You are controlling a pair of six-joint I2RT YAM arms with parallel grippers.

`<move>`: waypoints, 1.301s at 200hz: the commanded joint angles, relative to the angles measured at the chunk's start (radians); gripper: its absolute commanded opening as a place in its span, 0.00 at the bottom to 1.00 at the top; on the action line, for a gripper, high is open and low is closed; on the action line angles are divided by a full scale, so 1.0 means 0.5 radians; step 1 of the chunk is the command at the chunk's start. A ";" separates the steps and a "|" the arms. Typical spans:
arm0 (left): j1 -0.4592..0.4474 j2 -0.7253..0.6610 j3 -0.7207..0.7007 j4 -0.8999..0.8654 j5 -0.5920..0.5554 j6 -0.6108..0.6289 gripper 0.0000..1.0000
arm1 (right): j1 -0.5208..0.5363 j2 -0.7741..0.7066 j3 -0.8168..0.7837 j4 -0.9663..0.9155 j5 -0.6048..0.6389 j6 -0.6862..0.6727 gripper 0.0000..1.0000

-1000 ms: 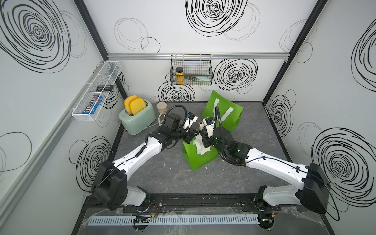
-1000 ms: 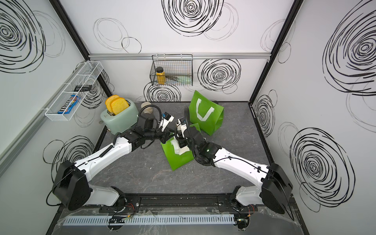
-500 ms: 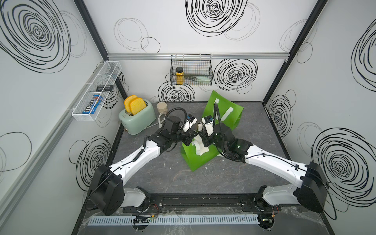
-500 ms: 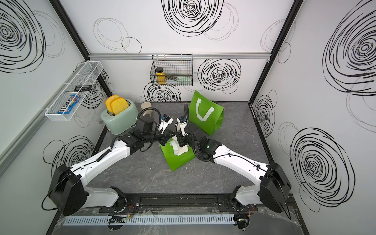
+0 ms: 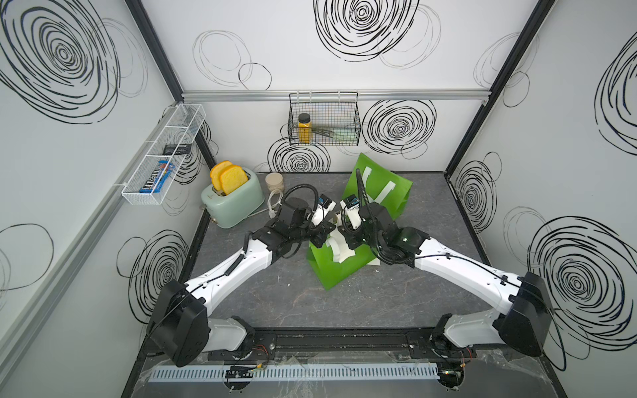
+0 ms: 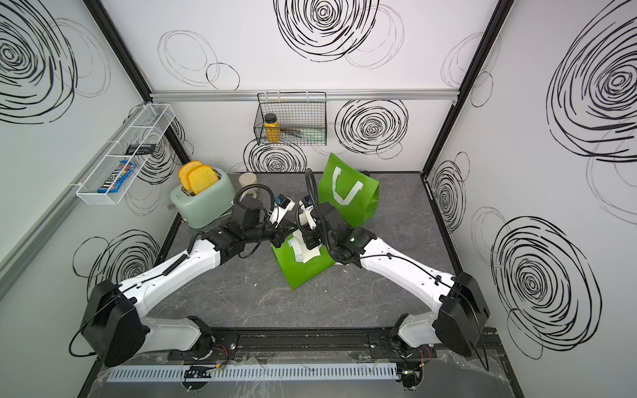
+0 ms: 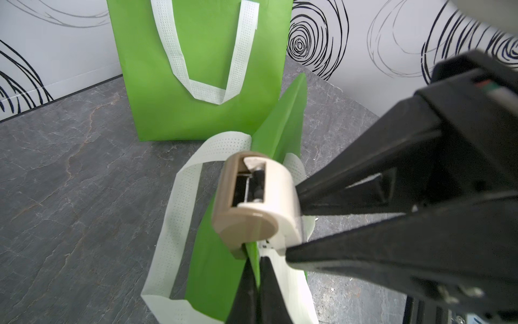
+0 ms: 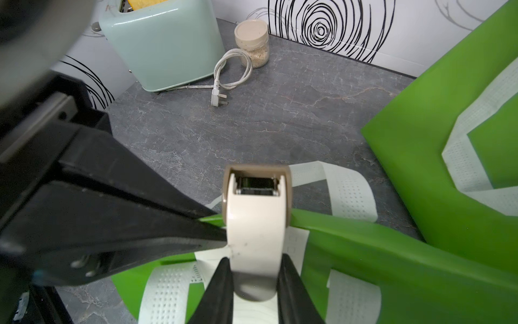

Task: Staple the receipts to the bags
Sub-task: Place the stapler in the takeout bag, then staple the receipt to the takeout bag.

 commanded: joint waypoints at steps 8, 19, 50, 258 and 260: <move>-0.013 -0.061 0.036 0.202 0.015 0.059 0.00 | -0.012 0.073 0.003 -0.283 -0.027 0.001 0.37; -0.013 -0.061 0.036 0.200 0.023 0.062 0.00 | -0.016 0.064 0.026 -0.315 -0.013 -0.002 0.42; -0.019 -0.056 0.042 0.178 0.044 0.077 0.00 | -0.043 -0.033 0.086 -0.370 0.023 -0.023 0.62; -0.135 -0.156 -0.043 -0.152 0.313 0.884 0.00 | -0.481 -0.469 -0.031 -0.138 -1.196 -1.246 0.92; -0.133 -0.158 -0.042 -0.161 0.313 0.900 0.00 | -0.482 -0.466 -0.034 -0.146 -1.217 -1.262 0.92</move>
